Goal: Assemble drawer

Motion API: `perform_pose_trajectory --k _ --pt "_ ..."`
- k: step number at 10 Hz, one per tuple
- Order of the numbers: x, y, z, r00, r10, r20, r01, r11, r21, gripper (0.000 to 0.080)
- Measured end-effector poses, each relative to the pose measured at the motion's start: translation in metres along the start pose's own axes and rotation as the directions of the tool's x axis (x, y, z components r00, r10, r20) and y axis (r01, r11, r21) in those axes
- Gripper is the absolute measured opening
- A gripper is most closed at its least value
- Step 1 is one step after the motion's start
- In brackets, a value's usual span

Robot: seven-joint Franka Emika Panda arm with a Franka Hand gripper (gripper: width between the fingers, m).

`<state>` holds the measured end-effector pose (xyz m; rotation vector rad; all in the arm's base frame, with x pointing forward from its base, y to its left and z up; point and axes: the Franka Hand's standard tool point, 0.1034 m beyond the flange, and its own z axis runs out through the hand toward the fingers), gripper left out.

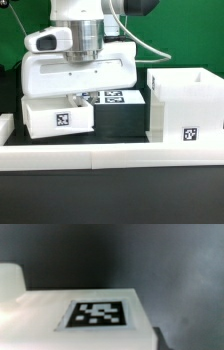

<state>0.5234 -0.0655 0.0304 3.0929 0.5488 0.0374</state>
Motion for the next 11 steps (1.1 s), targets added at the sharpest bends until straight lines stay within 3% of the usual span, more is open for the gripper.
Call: perform_pose_trajectory --k 2,9,11 --pt "0.0056 -0.0083 -0.0003 0.982 -0.188 0.013 0.188 0.982 -0.008 0.0042" --pt "0.0027 -0.0006 0.0026 0.818 -0.575 0.033 0.575 0.818 -0.001 0.0042" --pt "0.0027 -0.007 0.0038 0.714 -0.698 0.054 0.698 0.716 0.014 0.0042"
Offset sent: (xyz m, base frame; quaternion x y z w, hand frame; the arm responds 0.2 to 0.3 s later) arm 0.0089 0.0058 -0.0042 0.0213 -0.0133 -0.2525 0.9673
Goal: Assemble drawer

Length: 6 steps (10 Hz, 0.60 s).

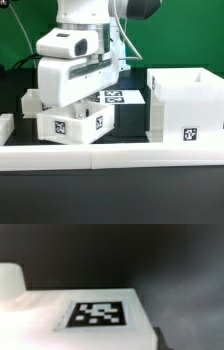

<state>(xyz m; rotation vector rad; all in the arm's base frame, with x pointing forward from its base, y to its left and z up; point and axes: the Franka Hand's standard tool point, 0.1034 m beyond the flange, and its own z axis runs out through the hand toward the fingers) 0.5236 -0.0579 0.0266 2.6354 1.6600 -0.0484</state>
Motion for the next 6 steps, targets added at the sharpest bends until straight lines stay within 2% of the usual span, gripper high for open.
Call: perform_pose_trajectory --k 3,6 --pt "0.0019 -0.0021 0.0026 0.969 -0.246 0.023 0.245 0.969 0.027 0.0042" --pt "-0.0025 -0.0011 0.0041 0.928 -0.371 0.03 0.37 0.928 0.033 0.0042"
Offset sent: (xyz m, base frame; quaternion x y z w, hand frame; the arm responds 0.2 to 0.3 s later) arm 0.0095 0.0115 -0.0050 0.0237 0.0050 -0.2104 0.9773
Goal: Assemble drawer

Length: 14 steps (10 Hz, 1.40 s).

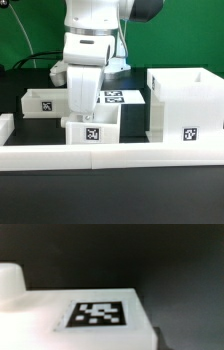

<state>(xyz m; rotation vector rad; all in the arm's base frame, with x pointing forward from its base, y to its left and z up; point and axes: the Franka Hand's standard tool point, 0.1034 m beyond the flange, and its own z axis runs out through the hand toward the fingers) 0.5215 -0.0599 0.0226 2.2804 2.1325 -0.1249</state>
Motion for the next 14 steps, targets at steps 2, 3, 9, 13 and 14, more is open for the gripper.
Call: perform_pose_trajectory --k 2,3,9,13,14 --pt "-0.001 0.0 0.0 1.0 -0.019 0.003 0.019 1.0 0.001 0.0042" --pt "0.005 0.0 0.0 1.0 -0.018 0.0 0.018 1.0 0.004 0.0042" --pt "0.027 0.004 0.002 1.0 0.002 -0.017 -0.002 1.0 -0.005 0.0042" --pt "0.039 0.008 0.0 0.999 0.025 -0.024 -0.026 0.999 -0.041 0.0042" --pt "0.044 0.01 -0.001 0.999 0.036 -0.028 -0.037 0.998 -0.044 0.0042"
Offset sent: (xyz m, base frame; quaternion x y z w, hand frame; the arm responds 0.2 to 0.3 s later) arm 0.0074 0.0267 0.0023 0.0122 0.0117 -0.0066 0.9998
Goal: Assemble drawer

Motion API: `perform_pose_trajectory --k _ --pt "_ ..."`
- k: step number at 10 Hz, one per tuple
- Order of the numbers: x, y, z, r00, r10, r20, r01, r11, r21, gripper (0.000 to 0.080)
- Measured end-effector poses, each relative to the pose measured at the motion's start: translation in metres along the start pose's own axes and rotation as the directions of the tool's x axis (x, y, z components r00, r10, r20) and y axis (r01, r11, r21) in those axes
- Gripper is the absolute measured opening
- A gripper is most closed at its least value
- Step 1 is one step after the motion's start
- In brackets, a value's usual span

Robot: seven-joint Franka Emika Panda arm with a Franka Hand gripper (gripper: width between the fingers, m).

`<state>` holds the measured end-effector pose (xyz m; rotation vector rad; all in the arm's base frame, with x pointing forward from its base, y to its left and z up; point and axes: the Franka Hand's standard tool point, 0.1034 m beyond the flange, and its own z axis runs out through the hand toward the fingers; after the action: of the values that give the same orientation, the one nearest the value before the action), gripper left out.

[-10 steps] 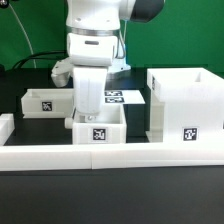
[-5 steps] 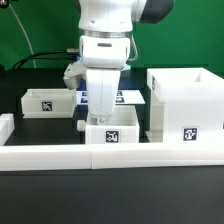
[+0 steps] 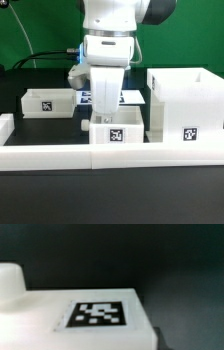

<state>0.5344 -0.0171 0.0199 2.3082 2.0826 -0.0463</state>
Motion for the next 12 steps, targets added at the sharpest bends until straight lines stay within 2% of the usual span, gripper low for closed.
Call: perform_pose_trajectory --k 4,6,11,12 --pt "-0.0014 -0.0006 0.0006 1.0 0.011 0.0 -0.011 1.0 0.002 0.0042" --pt "0.0035 0.0016 -0.0014 1.0 0.003 -0.003 -0.003 1.0 0.004 0.0042" --pt "0.0059 0.0032 -0.002 1.0 -0.008 -0.003 0.008 1.0 0.001 0.0042" --pt "0.0076 0.0035 -0.0019 1.0 0.0 -0.004 0.0 1.0 -0.008 0.0042"
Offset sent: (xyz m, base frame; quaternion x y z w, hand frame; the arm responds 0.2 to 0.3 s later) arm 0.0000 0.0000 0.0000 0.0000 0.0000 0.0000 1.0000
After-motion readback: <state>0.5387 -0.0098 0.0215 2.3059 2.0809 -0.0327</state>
